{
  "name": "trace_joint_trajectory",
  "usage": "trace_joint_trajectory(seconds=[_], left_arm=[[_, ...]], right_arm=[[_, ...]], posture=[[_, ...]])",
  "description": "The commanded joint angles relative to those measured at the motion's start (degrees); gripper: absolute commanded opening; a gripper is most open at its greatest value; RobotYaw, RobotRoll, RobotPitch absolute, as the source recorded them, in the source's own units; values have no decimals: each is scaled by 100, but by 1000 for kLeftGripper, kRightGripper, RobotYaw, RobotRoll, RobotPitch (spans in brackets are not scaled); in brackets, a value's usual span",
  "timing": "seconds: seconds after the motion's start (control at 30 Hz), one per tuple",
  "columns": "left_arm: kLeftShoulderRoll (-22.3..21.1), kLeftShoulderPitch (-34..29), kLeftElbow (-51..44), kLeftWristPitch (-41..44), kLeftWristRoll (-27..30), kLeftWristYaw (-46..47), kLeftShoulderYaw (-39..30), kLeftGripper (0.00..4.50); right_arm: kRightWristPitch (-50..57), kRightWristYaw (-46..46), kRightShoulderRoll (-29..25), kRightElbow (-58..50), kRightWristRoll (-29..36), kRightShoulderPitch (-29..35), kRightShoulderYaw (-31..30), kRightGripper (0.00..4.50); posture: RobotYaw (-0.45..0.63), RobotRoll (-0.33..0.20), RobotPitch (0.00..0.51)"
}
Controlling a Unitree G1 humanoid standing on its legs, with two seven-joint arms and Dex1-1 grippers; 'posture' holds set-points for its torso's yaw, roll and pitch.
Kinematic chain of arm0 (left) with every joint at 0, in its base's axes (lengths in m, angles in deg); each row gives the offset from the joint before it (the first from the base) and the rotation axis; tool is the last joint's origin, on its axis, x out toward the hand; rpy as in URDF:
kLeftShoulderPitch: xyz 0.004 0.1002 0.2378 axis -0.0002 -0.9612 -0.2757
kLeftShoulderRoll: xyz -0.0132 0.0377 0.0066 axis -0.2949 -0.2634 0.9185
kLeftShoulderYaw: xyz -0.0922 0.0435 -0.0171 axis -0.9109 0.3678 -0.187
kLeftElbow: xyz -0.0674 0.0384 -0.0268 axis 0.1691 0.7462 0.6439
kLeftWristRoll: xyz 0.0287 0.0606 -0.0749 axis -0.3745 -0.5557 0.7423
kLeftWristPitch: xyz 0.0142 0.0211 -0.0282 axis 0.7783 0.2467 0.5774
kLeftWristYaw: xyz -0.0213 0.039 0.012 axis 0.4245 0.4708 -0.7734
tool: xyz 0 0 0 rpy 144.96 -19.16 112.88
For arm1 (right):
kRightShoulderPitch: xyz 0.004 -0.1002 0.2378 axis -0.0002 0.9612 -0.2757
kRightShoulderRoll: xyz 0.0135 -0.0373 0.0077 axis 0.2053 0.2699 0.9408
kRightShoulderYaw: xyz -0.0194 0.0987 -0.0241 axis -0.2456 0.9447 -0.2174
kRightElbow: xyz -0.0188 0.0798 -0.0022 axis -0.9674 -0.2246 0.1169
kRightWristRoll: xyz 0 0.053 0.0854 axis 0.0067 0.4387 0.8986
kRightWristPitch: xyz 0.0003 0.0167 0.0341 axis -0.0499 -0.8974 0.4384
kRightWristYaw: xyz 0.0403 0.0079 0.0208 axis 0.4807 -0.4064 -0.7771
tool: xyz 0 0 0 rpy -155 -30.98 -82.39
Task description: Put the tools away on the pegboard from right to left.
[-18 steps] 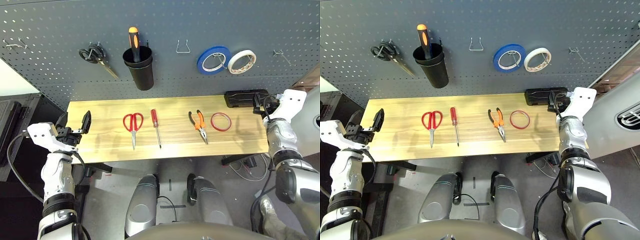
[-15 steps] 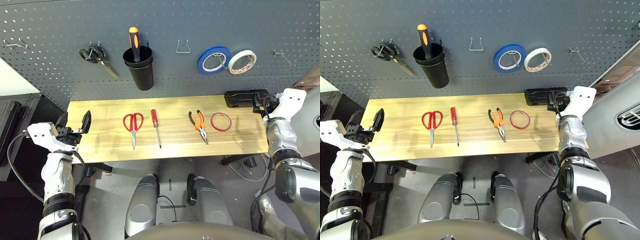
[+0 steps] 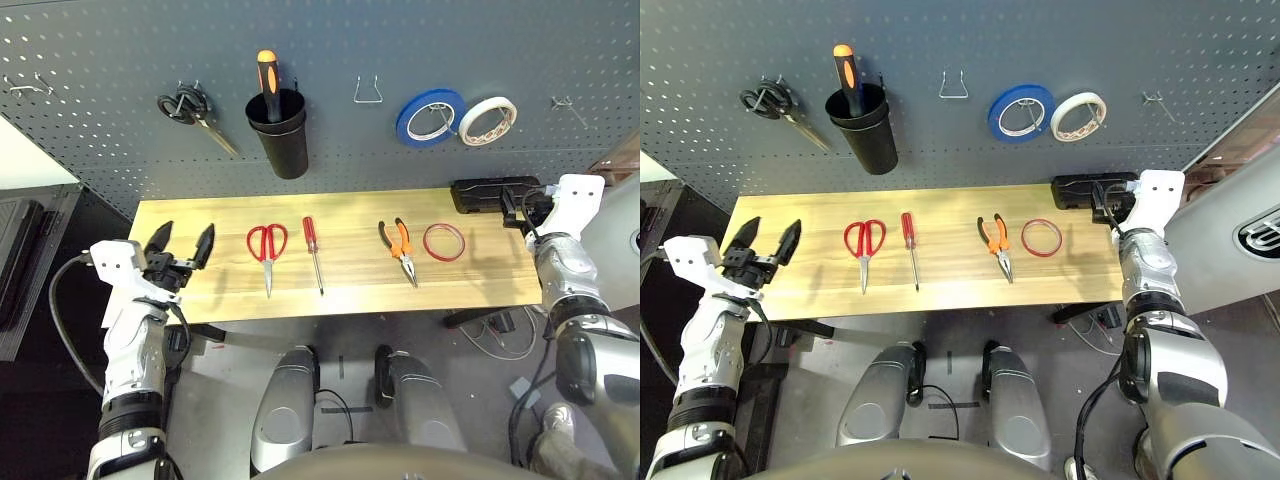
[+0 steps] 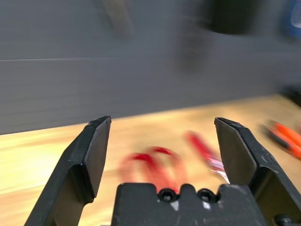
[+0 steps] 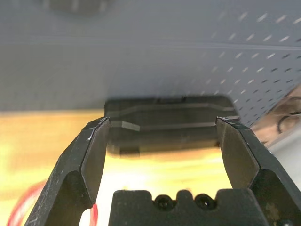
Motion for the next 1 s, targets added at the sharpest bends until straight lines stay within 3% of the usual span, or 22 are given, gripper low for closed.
trace_joint_trajectory(seconds=[0.03, 0.43, 1.0], left_arm=[[-216, -187, -582, 548, -61, -339, 419, 4500], [-856, -273, -1370, 991, -723, -863, 1399, 4500], [-1223, -701, -2129, 1425, -926, -852, 1497, 4500]], right_arm=[[430, 734, -242, -23, -11, 31, -120, 4451], [826, 2351, -681, 12, -629, -455, -991, 4451], [1132, 3468, -482, 559, -1904, -1310, -2356, 4451]], posture=[[196, 0, 269], [191, 0, 305], [259, 0, 371]])
